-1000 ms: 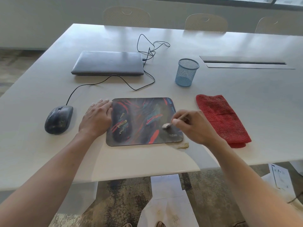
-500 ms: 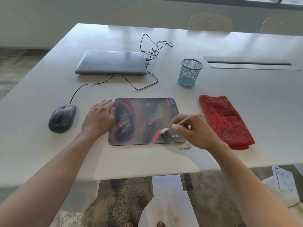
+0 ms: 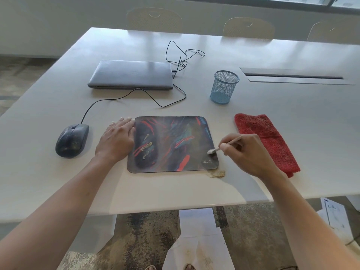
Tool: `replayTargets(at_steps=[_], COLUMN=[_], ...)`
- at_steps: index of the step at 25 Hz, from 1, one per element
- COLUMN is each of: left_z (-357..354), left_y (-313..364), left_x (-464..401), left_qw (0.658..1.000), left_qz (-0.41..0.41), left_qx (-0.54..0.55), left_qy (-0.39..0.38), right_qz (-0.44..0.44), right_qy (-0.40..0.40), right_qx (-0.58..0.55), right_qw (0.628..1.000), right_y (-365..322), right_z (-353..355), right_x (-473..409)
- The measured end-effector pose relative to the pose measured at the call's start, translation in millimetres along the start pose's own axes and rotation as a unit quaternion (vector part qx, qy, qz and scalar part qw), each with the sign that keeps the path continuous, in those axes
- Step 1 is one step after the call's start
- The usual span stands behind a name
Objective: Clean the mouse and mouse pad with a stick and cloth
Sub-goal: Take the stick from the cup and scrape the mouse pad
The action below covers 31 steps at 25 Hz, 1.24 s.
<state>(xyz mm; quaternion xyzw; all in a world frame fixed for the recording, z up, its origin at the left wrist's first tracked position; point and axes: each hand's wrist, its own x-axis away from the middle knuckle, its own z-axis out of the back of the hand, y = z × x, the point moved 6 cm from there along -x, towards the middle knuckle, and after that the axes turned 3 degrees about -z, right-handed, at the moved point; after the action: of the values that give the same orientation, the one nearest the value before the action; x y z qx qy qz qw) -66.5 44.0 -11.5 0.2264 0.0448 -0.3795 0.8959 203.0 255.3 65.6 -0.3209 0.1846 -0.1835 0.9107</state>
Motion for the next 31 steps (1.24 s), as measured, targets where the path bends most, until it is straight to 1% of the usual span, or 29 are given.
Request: replayTargets(at_steps=[4,8,9,12,14,17,19,23,24,26,28,31], left_z=[0,-3,-3,-3,-3,-3,-3,-4,-3,-2,-2,-1], left_y=[-2,-4,-5,-5,-5,-4,-5,-5,-5,-4,-3,-1], left_x=[0,-1,-2,-1,-1,-1,-2,-2,-2,-2,-2,-1], left_qw=[1.000,1.000,1.000,1.000,1.000,1.000,1.000,1.000,1.000,1.000,1.000,1.000], left_qz=[-0.001,0.001,0.002,0.003,0.000,-0.004,-0.002,0.002,0.003,0.000,-0.002,-0.006], left_qx=[-0.002,-0.004,-0.004,-0.005,-0.005,-0.004,-0.005,-0.005,-0.004,-0.004,-0.005,-0.005], left_qy=[0.008,0.003,0.002,0.003,0.010,0.013,0.011,0.006,0.008,0.009,0.011,0.017], right_qz=[0.017,0.014,0.014,0.020,0.012,0.009,0.009,0.014,0.005,-0.009,-0.011,-0.016], right_qy=[-0.027,0.027,0.029,-0.005,-0.021,0.011,0.021,-0.080,-0.090,-0.075,-0.037,0.024], right_qx=[-0.004,-0.018,-0.012,0.005,-0.010,-0.032,-0.021,0.011,0.016,0.004,-0.007,0.008], right_qw=[0.999,0.999,0.999,1.000,1.000,0.999,1.000,0.997,0.996,0.997,0.999,1.000], right_y=[2,0,-1,0,4,0,-9,-12,-11,-14,-21,-27], right_z=[6,14,12,1,4,10,2,-15,-13,-8,-10,-26], right_x=[18,15,13,17,18,9,0,-13,-19,-34,-54,-84])
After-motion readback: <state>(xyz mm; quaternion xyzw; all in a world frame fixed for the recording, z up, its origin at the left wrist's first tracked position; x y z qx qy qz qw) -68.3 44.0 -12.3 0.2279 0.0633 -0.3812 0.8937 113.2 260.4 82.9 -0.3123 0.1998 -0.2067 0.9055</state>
